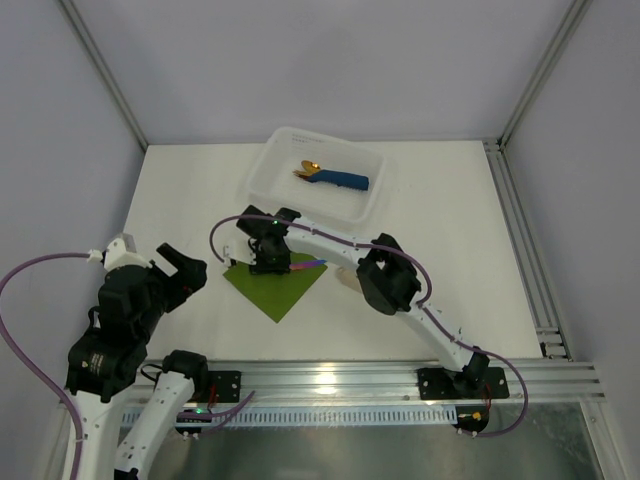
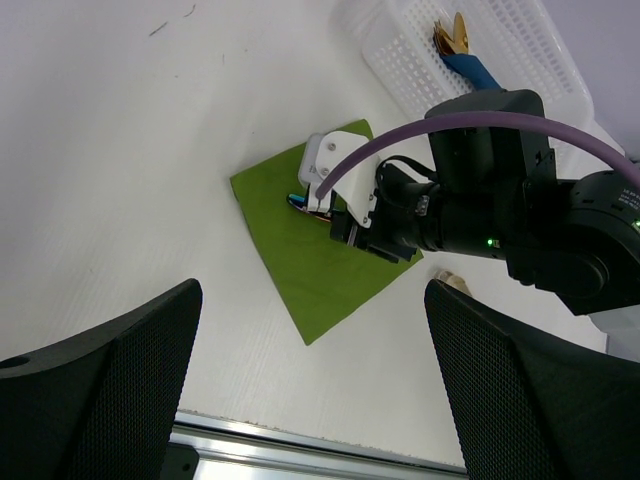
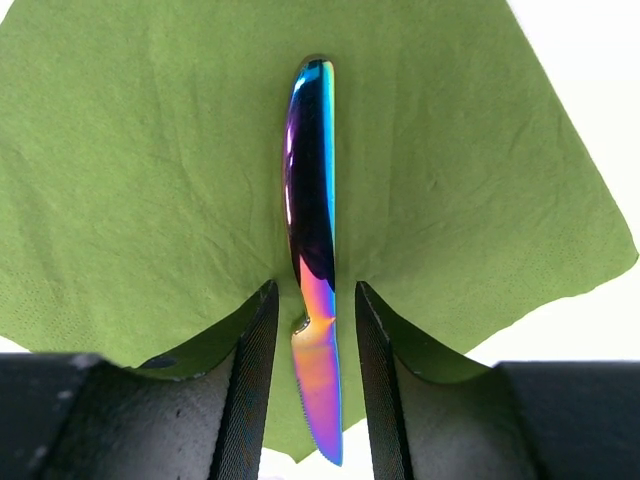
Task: Place the utensils on the paper napkin and roll it up
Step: Place the utensils on the napkin.
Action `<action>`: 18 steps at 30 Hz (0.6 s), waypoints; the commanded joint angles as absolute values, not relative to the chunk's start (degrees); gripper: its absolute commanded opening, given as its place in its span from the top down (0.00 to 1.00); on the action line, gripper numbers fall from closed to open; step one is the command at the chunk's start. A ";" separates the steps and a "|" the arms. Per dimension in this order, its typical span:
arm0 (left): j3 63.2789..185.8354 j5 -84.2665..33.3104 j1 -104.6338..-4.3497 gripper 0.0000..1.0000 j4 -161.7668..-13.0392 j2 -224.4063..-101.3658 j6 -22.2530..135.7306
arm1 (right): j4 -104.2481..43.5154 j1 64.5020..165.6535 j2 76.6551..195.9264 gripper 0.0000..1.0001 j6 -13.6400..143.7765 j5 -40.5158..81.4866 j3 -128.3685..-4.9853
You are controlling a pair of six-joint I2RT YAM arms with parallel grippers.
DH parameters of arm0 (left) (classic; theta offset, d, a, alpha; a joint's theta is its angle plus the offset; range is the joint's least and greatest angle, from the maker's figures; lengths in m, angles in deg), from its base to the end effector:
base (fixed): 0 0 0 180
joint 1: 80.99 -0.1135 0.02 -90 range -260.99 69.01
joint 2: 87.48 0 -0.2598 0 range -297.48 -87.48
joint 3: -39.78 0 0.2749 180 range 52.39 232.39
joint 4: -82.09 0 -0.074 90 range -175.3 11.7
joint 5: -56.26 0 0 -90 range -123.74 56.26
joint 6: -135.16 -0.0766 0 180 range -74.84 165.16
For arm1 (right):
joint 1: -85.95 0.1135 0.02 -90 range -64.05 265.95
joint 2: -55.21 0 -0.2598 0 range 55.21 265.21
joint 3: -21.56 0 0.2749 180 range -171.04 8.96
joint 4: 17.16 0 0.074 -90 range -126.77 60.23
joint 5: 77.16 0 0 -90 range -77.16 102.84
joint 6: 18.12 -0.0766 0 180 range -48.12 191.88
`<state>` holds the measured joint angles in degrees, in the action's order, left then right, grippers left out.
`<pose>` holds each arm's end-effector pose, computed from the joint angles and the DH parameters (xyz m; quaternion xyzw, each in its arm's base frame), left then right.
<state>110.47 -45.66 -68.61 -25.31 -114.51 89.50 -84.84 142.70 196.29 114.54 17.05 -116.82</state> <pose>0.1185 -0.0098 0.3493 -0.2866 0.8091 -0.1613 0.4871 0.2953 0.4607 0.1221 -0.7551 0.6321 0.0568 0.1645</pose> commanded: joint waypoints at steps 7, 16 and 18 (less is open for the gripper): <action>110.75 -45.78 -68.51 0.06 -24.22 -114.20 89.37 | -79.43 142.55 183.10 0.57 109.33 18.12 -113.21; 110.04 -43.76 -68.51 0.06 -23.43 -113.41 88.67 | -73.55 140.18 166.94 0.56 89.13 7.32 -97.42; 110.04 -43.58 -68.51 0.06 -23.42 -113.32 88.49 | -71.18 139.22 160.11 0.56 85.01 3.64 -89.07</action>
<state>109.64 -44.72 -68.61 -23.78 -113.59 89.61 -75.27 141.02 168.86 95.52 10.91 -96.86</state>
